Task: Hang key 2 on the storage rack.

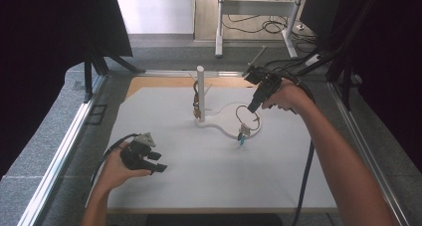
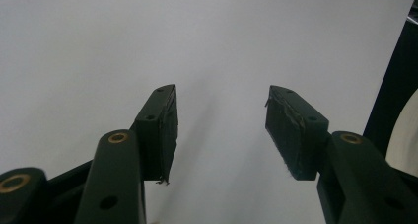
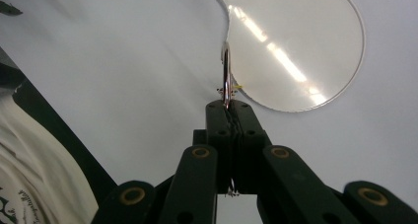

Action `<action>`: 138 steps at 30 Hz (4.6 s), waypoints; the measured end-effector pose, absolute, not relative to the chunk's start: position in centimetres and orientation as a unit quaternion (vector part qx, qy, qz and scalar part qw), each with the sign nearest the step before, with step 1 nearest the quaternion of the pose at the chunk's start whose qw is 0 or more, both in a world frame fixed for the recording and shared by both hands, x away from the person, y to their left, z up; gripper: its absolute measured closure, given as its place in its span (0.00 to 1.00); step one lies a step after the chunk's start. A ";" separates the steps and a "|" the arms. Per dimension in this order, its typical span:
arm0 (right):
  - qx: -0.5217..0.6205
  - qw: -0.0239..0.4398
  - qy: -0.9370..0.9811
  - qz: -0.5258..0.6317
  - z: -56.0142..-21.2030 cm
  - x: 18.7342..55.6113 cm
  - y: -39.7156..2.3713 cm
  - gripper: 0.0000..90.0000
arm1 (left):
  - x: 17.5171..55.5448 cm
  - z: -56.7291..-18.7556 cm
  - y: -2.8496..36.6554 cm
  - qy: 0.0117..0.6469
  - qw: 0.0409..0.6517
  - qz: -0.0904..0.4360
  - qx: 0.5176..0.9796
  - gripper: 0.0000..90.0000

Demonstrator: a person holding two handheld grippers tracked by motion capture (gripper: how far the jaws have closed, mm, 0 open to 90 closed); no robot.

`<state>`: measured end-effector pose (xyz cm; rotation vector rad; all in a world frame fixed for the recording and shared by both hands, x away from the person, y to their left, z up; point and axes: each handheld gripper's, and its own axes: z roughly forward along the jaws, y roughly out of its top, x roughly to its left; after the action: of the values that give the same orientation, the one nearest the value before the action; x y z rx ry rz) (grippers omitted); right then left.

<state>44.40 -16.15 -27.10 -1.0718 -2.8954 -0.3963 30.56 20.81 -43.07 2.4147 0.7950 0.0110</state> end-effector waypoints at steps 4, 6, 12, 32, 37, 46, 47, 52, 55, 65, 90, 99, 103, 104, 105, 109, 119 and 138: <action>-0.349 0.012 -0.928 -0.129 -26.8 44.8 -16.1 0.98 | 30.6 -43.1 20.8 0.299 0.295 0.004 0.908 0.52; -0.350 0.010 -0.928 -0.130 -26.7 44.9 -16.1 0.98 | 30.6 -43.0 20.8 0.299 0.295 0.004 0.907 0.52; -0.352 0.010 -0.927 -0.130 -26.3 45.6 -15.9 0.98 | 30.5 -43.0 20.9 0.299 0.296 0.005 0.907 0.52; -0.354 0.013 -0.925 -0.139 -26.5 46.9 -14.6 0.98 | 30.4 -42.9 21.1 0.299 0.298 0.006 0.906 0.52; -0.359 0.009 -0.922 -0.144 -26.2 47.3 -14.4 0.98 | 30.4 -42.8 21.1 0.300 0.299 0.005 0.906 0.52; -0.364 0.004 -0.919 -0.148 -25.9 48.1 -14.1 0.98 | 30.4 -42.8 21.1 0.300 0.301 0.004 0.905 0.52; -0.364 0.003 -0.919 -0.149 -25.9 48.3 -14.0 0.98 | 30.4 -42.8 21.1 0.300 0.301 0.003 0.905 0.52; -0.368 -0.004 -0.917 -0.151 -25.5 48.7 -13.8 0.98 | 30.3 -42.7 21.2 0.299 0.303 0.004 0.905 0.52; -0.367 -0.003 -0.918 -0.152 -25.5 48.8 -13.5 0.98 | 30.3 -42.7 21.3 0.300 0.303 0.004 0.905 0.52; -0.366 -0.003 -0.919 -0.146 -26.1 49.5 -12.9 0.98 | 30.3 -42.6 21.4 0.298 0.303 0.006 0.905 0.52; -0.376 -0.002 -0.913 -0.157 -26.7 51.9 -11.8 0.98 | 30.2 -42.6 21.4 0.295 0.305 0.003 0.906 0.52; -0.377 -0.005 -0.912 -0.161 -26.3 52.7 -11.2 0.98 | 30.1 -42.4 21.6 0.294 0.309 0.004 0.904 0.52; -0.379 -0.007 -0.911 -0.165 -26.2 53.0 -10.9 0.98 | 30.1 -42.3 21.7 0.294 0.309 0.004 0.905 0.52; -0.378 -0.006 -0.911 -0.167 -26.3 53.1 -10.9 0.98 | 30.1 -42.4 21.7 0.295 0.310 0.004 0.904 0.52; -0.379 -0.006 -0.910 -0.166 -26.4 53.2 -10.7 0.98 | 30.1 -42.4 21.7 0.295 0.310 0.004 0.904 0.52; -0.378 -0.005 -0.911 -0.167 -26.6 53.4 -10.6 0.98 | 30.1 -42.4 21.6 0.295 0.310 0.004 0.904 0.52; -0.377 -0.008 -0.911 -0.169 -26.7 53.9 -9.7 0.98 | 30.0 -42.3 21.7 0.295 0.312 0.005 0.903 0.52; -0.370 -0.012 -0.914 -0.167 -27.3 54.4 -7.8 0.98 | 29.8 -42.3 21.7 0.294 0.312 0.006 0.903 0.52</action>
<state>54.38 -7.77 -27.29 -1.1696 -2.8926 -0.5297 29.81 21.75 -42.29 2.3834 0.7754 0.0155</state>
